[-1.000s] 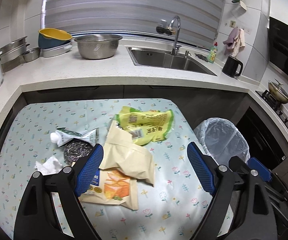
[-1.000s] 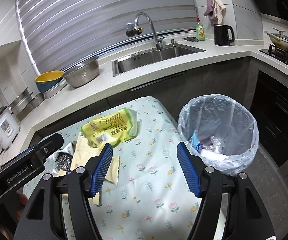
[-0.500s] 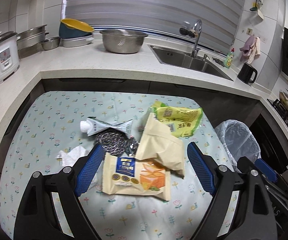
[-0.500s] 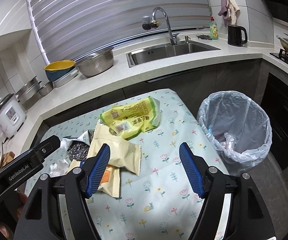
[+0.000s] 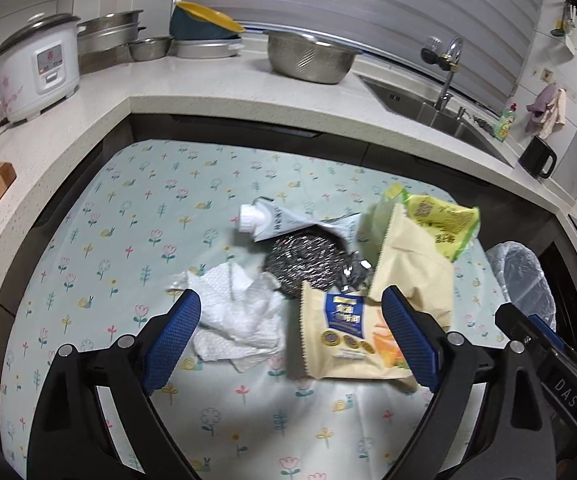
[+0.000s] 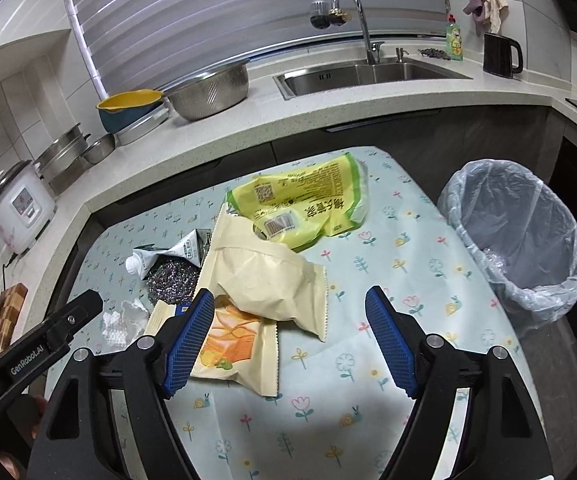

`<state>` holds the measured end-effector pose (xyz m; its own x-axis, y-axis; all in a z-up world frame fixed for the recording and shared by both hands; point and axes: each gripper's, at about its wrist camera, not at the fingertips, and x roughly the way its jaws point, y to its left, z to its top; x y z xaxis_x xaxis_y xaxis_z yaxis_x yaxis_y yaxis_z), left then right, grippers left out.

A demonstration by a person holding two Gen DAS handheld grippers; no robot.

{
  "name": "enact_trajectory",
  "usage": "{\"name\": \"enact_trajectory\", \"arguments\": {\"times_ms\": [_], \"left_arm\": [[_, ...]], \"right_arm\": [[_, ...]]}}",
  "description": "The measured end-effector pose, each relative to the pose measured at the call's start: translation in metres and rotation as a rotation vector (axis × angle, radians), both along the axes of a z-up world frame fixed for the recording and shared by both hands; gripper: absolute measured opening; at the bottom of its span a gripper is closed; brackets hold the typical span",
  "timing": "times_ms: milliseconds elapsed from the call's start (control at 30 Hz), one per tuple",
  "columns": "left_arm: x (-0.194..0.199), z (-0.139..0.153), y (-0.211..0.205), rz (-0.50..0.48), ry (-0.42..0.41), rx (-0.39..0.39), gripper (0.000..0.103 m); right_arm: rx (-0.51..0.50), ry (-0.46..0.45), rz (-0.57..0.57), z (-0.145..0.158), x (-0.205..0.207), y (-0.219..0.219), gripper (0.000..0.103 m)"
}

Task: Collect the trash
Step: 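Grasp the white paper towel with the left gripper while the right grasps the beige pouch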

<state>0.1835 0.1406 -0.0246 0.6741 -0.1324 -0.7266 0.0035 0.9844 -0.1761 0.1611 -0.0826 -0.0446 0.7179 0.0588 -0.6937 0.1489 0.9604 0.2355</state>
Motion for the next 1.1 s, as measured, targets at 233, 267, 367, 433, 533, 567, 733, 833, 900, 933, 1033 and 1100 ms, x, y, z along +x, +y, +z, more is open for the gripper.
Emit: {"name": "enact_trajectory", "arguments": {"times_ms": [233, 267, 367, 433, 533, 567, 733, 833, 900, 933, 1033, 1100], "left_arm": [[0.010, -0.028, 0.020, 0.038, 0.059, -0.011, 0.088], [0.011, -0.031, 0.022, 0.041, 0.066, -0.015, 0.088], [0.017, -0.042, 0.030, 0.055, 0.096, -0.034, 0.088], [0.020, -0.048, 0.033, 0.064, 0.112, -0.040, 0.088], [0.024, -0.055, 0.036, 0.072, 0.130, -0.048, 0.088], [0.025, -0.058, 0.036, 0.071, 0.137, -0.049, 0.088], [0.028, -0.065, 0.035, 0.062, 0.155, -0.055, 0.086], [0.030, -0.068, 0.032, 0.048, 0.165, -0.053, 0.072], [0.033, -0.071, 0.031, 0.039, 0.182, -0.061, 0.064], [0.033, -0.071, 0.031, 0.034, 0.187, -0.069, 0.058], [0.032, -0.071, 0.028, 0.029, 0.185, -0.062, 0.041], [0.030, -0.069, 0.027, 0.031, 0.183, -0.061, 0.033]], "right_arm": [[0.006, 0.039, 0.018, -0.021, 0.024, 0.013, 0.078], [0.006, 0.044, 0.021, -0.023, 0.028, 0.015, 0.079], [0.004, 0.056, 0.025, -0.031, 0.038, 0.020, 0.079], [0.002, 0.065, 0.027, -0.035, 0.045, 0.024, 0.079], [-0.003, 0.078, 0.032, -0.042, 0.053, 0.027, 0.080], [-0.003, 0.085, 0.033, -0.045, 0.056, 0.028, 0.080], [-0.002, 0.108, 0.029, -0.057, 0.062, 0.029, 0.080], [0.007, 0.116, 0.030, -0.062, 0.063, 0.027, 0.074], [0.018, 0.125, 0.035, -0.064, 0.063, 0.026, 0.064], [0.024, 0.125, 0.039, -0.064, 0.062, 0.025, 0.061], [0.016, 0.109, 0.042, -0.061, 0.058, 0.024, 0.055], [0.014, 0.099, 0.047, -0.056, 0.054, 0.023, 0.052]]}}
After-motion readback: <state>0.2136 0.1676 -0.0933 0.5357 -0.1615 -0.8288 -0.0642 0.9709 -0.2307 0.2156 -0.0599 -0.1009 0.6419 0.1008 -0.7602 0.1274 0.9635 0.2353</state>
